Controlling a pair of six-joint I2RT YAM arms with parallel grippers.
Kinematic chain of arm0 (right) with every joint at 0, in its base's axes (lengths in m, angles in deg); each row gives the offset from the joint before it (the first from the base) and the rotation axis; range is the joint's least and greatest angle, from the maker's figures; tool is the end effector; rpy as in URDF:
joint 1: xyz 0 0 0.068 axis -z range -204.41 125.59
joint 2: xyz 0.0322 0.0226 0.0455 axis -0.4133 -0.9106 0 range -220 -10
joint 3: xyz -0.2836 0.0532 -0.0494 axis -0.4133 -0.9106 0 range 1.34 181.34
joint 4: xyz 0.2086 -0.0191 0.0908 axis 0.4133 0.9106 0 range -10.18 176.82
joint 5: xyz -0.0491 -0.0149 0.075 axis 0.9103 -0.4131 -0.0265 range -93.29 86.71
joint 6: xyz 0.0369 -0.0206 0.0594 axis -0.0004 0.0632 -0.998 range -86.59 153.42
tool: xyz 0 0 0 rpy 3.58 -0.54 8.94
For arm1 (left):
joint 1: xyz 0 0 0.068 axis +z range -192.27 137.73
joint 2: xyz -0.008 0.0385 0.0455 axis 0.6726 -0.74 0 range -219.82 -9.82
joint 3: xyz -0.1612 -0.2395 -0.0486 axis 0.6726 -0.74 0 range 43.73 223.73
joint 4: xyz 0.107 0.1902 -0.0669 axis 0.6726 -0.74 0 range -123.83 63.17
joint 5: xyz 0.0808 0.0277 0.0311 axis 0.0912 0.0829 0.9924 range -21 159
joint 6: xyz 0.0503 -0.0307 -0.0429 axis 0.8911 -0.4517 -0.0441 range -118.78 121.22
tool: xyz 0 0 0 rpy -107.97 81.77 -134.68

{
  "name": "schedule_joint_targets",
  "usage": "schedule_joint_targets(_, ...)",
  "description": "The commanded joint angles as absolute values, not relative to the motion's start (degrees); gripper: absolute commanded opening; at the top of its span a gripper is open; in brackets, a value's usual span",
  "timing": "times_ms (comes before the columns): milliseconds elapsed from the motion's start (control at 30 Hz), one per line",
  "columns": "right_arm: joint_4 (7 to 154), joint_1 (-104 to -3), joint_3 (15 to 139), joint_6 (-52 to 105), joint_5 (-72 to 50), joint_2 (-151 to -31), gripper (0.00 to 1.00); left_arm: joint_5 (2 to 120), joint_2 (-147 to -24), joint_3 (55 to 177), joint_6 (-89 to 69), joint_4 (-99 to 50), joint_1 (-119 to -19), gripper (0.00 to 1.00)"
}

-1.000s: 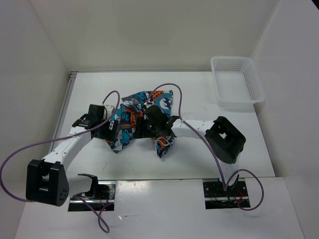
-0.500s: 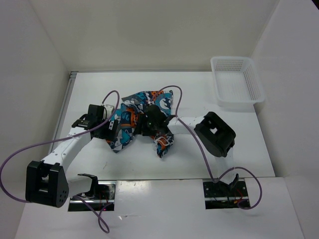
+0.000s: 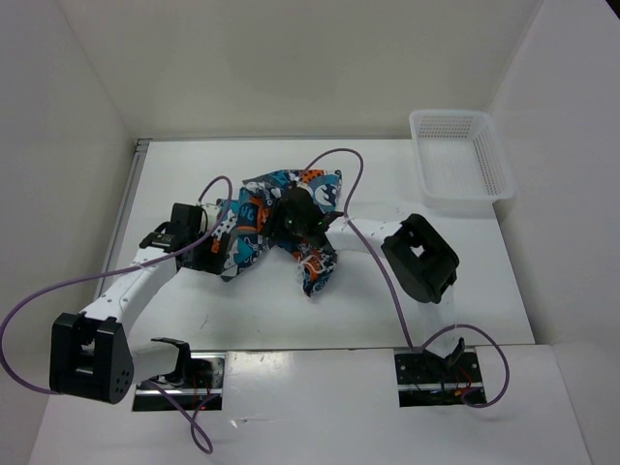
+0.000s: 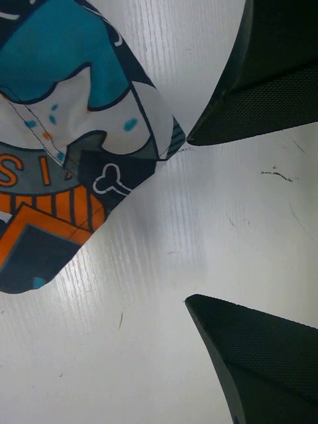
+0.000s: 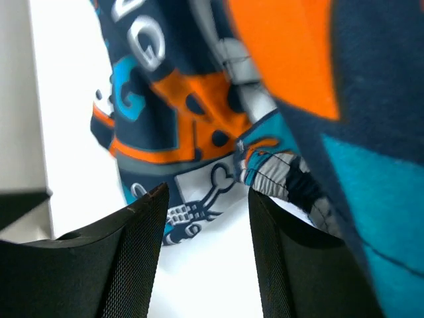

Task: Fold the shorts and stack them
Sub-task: Flatten the shorts out

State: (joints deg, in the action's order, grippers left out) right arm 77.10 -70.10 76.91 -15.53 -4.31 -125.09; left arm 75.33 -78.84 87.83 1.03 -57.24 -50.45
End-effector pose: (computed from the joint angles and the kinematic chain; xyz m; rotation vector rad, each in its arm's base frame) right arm 0.3121 0.3213 0.2037 0.0569 2.3755 0.8891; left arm 0.2082 -0.0232 0.2351 0.1327 2.5262 0.0817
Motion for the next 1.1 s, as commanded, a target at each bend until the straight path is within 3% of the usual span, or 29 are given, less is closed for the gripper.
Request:
schedule_joint_targets(0,76.6,-69.8,78.1,-18.2,7.3,-122.2,0.57,75.7,-78.3,87.3,1.2,-57.1,-50.6,1.00)
schedule_joint_targets(200,82.8,-69.1,82.3,-19.4,12.1,-125.4,0.57,75.7,-78.8,87.3,1.2,-57.1,-50.6,1.00)
schedule_joint_targets(333,88.3,-68.4,87.2,-23.4,16.6,-129.4,0.50,75.2,-79.3,87.3,1.2,-57.1,-50.6,1.00)
schedule_joint_targets(467,88.3,-67.8,86.7,-26.1,22.4,-130.0,0.36,74.6,-79.3,87.3,1.2,-57.1,-50.6,1.00)
schedule_joint_targets(633,93.4,-65.6,91.2,-26.1,19.9,-136.5,0.23,74.1,-79.3,86.8,1.2,-57.1,-50.6,1.00)
schedule_joint_targets(800,93.4,-64.8,93.3,-24.9,16.2,-138.3,0.00,74.1,-79.3,86.8,1.2,-57.1,-50.6,1.00)
schedule_joint_targets(1000,92.0,-64.8,88.6,-19.3,14.8,-133.9,0.00,74.6,-79.3,86.8,1.2,-57.1,-50.6,1.00)
schedule_joint_targets(1067,90.3,-64.8,84.6,-15.0,12.1,-127.2,0.00,74.6,-78.8,87.3,1.2,-57.6,-50.6,1.00)
